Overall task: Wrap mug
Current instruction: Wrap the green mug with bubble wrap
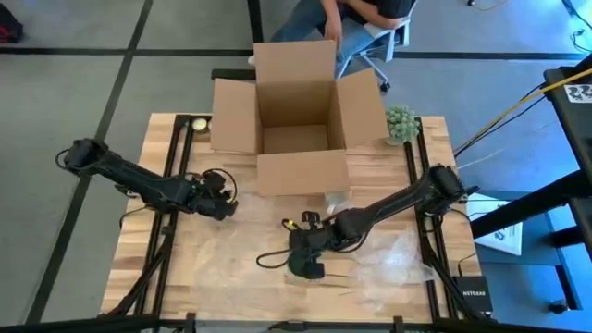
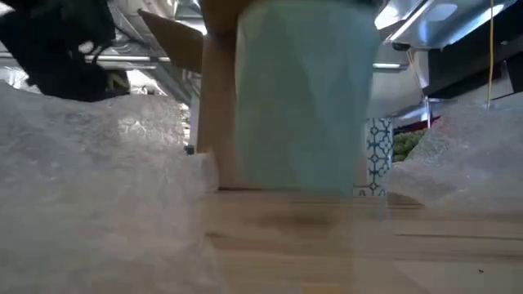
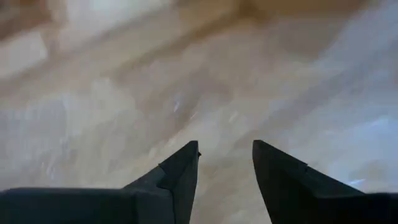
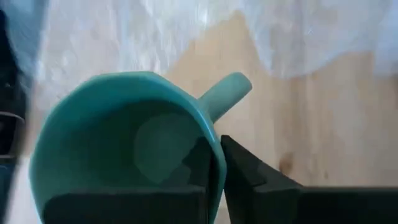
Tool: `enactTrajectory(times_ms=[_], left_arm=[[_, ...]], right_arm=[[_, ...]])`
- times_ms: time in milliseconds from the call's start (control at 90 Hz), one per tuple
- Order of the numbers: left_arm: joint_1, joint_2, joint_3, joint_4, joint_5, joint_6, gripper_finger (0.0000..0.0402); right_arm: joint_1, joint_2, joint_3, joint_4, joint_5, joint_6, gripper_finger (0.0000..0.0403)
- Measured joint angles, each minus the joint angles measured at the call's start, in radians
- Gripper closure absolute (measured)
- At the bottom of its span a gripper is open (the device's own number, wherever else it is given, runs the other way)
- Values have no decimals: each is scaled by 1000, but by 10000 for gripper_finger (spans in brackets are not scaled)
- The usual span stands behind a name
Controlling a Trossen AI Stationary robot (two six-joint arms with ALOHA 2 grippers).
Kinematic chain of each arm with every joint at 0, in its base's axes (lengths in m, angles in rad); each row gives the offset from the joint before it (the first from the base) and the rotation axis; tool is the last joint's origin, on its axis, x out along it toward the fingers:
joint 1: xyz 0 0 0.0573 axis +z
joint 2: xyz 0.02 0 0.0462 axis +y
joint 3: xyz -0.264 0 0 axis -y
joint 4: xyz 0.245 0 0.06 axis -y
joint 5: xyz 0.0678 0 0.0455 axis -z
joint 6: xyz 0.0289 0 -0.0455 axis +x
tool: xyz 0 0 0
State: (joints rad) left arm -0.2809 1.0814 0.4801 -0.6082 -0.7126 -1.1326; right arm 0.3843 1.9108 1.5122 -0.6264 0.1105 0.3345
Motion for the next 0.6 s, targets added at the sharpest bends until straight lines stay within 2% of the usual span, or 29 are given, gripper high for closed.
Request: enactTrajectory(times_ms=[278, 378, 600], left_arm=[[-48, -17, -1, -5, -3, 7, 266], [-54, -17, -1, -3, -5, 6, 266], [-55, -17, -1, -4, -5, 10, 266]], right_arm=[[-20, 59, -3, -54, 61, 3, 400], [-29, 84, 2, -55, 40, 6, 397], [-38, 105, -4, -74, -22, 25, 332]])
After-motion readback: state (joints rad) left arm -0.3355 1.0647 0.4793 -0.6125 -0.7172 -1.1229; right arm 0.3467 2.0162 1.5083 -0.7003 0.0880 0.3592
